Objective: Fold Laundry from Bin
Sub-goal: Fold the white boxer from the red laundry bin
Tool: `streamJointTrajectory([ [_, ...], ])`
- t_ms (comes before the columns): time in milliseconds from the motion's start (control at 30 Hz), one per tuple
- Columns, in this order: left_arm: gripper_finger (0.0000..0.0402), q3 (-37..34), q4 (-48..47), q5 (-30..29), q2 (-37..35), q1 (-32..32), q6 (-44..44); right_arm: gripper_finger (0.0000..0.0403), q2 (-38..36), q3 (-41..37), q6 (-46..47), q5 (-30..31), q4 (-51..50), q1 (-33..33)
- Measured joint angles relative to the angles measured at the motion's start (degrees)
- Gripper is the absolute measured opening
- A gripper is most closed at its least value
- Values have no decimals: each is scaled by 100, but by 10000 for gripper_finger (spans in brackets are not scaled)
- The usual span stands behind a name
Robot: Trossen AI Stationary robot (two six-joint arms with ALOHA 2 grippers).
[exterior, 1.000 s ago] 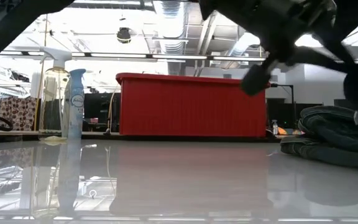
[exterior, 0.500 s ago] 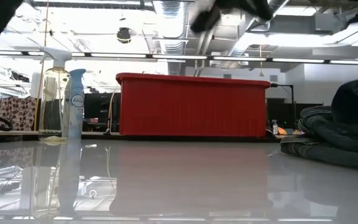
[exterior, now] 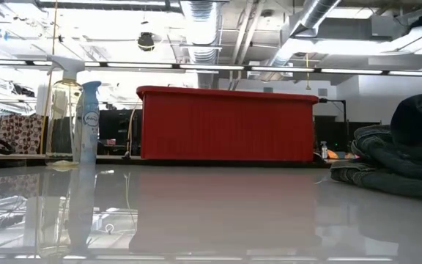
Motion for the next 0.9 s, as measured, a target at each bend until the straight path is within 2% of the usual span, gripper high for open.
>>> streamJointTrajectory([
  [100, 0, -2, -4, 45, -254, 246, 356, 24, 228, 2, -424, -747, 435, -1232],
  [200, 0, -2, -40, 189, -396, 530, 774, 24, 695, 8, -688, -2044, 1016, -2389],
  [267, 0, -2, -105, 334, -435, 738, 1079, 25, 1074, 7, -704, -2751, 1393, -2977],
  [367, 0, -9, -227, 723, -493, 1086, 1298, 25, 1646, -10, -704, -3433, 1976, -3527],
  [467, 0, -9, -286, 1295, -533, 1468, 1321, 25, 2113, -4, -714, -3618, 2501, -3961],
  [567, 0, -9, -288, 1602, -535, 1776, 1470, 24, 2569, 4, -972, -3725, 2948, -4327],
  [767, 0, -35, -262, 1650, -493, 2194, 1583, 24, 3453, -2, -1094, -3782, 3697, -4843],
  [900, 0, -245, -9, 1649, -493, 2393, 1545, 24, 4014, -1, -1134, -4092, 4107, -5163],
])
